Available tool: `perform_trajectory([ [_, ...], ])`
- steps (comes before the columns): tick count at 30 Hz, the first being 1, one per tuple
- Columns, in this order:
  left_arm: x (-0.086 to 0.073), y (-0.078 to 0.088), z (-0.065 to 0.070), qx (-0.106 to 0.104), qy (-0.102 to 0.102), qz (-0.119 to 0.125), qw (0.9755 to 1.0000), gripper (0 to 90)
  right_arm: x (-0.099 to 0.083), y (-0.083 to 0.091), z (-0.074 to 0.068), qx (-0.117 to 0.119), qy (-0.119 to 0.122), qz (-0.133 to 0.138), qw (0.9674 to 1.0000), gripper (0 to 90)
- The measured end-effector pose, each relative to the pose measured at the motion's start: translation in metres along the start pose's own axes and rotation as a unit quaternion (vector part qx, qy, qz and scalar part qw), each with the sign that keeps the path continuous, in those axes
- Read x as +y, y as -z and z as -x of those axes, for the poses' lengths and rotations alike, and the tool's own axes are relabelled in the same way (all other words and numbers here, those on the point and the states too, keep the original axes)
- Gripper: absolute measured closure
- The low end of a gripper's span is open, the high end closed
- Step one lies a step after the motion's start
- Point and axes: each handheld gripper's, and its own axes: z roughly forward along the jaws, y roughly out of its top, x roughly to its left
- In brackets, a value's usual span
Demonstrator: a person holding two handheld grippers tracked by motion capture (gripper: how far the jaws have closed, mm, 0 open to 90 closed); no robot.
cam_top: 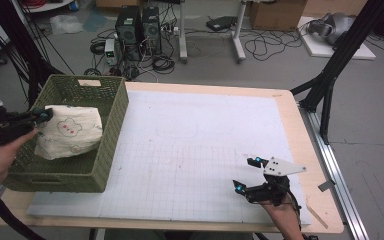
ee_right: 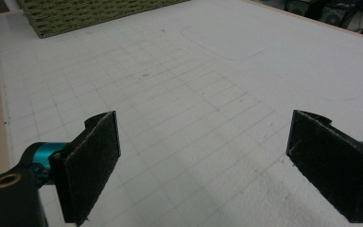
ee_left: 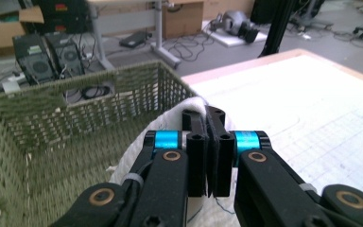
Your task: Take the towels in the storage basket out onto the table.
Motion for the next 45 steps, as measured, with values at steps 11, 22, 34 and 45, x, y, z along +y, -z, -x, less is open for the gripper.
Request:
perform_trajectory([
  [11, 0.032, 0.005, 0.018, -0.027, -0.015, 0.031, 0.9991, 87.5, 0.0, -0.001, 0.0, 0.001, 0.001, -0.001, 1.0, 9.8],
  [22, 0.055, -0.007, 0.047, -0.07, -0.039, 0.046, 0.9957, 87.5, 0.0, -0.001, 0.0, 0.001, 0.002, 0.0, 1.0, 9.8],
  [34, 0.069, -0.037, 0.088, -0.124, -0.063, 0.046, 0.9892, 87.4, 0.001, -0.002, 0.0, 0.003, 0.003, 0.001, 1.0, 9.8],
  [45, 0.069, -0.07, 0.117, -0.167, -0.066, 0.046, 0.9827, 87.5, 0.001, -0.001, 0.0, 0.004, 0.006, 0.005, 1.0, 9.8],
])
